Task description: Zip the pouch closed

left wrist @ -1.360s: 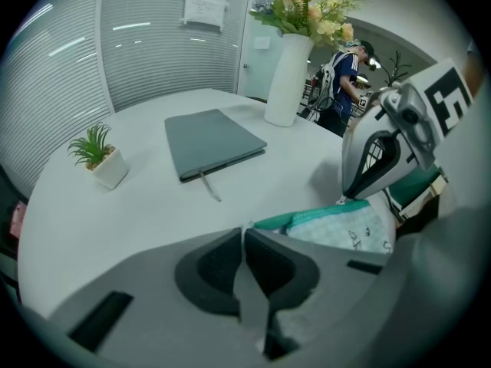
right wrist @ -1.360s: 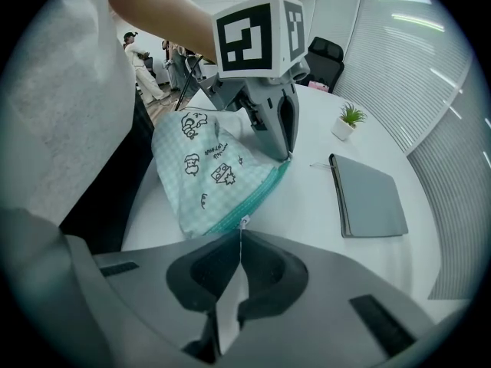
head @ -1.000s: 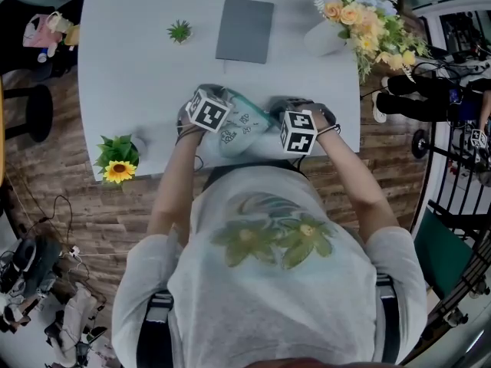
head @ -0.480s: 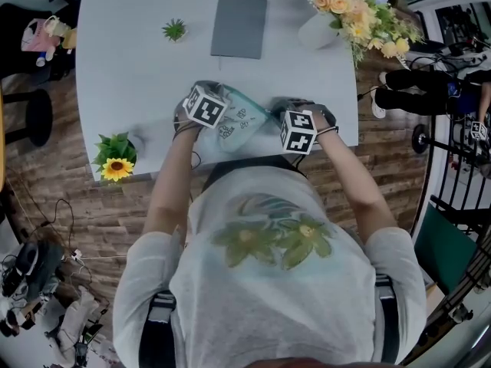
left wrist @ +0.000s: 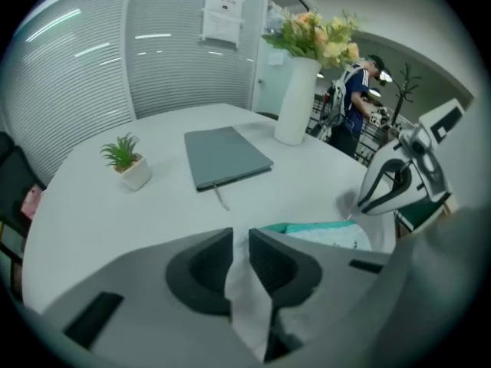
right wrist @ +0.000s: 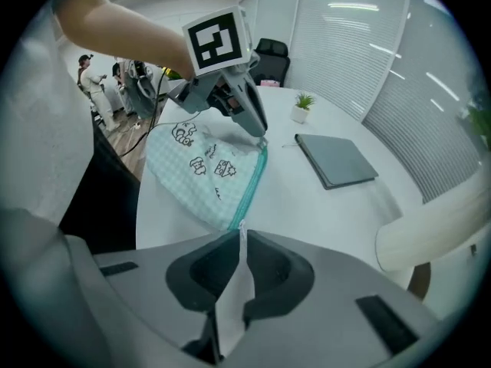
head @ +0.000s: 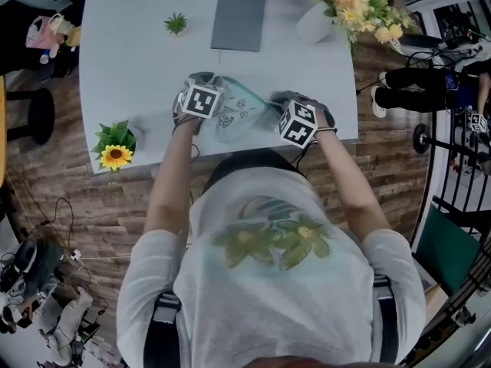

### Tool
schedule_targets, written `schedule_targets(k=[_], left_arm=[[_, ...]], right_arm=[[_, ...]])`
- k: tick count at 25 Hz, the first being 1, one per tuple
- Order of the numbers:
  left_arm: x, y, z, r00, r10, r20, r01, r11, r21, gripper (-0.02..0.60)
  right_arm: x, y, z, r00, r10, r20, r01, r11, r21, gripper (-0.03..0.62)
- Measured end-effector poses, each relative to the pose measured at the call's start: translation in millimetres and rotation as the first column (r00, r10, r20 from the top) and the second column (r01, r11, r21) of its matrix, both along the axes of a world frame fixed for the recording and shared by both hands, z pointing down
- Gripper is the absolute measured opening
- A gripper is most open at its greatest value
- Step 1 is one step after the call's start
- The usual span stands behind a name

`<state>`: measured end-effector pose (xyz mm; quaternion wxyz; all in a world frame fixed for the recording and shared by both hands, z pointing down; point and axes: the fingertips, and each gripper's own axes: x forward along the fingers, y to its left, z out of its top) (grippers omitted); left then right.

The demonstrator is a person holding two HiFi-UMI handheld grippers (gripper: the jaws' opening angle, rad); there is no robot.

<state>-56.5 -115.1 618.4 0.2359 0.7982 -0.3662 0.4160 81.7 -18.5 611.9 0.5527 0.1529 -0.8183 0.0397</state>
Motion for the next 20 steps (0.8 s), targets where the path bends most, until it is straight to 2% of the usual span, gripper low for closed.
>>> schedule_targets(k=[4,8,14,18,20], left_arm=[[-8,4,-30,0.991,-0.097,-0.096,0.103,0.993,0.057,0.063],[-8,19,-62,0.971,-0.158,-0.179,0.180,0.978,0.110,0.064],[-3,50,-102,0.957,-0.179,-0.230,0.228,0.951,0.209,0.064],[1,75,-124,0.931,-0.211,-0.298,0.282,0.934,0.220,0.053],[6,88,-133,0.921,-0.212,-0.326,0.293,0.930,0.223,0.044]], right_arm=[[1,-7,-26,0.988,0.121,0.098,-0.131,0.986,0.098,0.021],[-2,-8,-57,0.949,0.221,0.224,-0.261,0.951,0.167,0.021],[-10,2,-100,0.838,0.351,0.418,-0.439,0.888,0.135,0.021],[-12,11,-126,0.766,0.401,0.502,-0.528,0.838,0.137,0.020],[-14,20,-133,0.746,0.410,0.525,-0.546,0.828,0.129,0.020]])
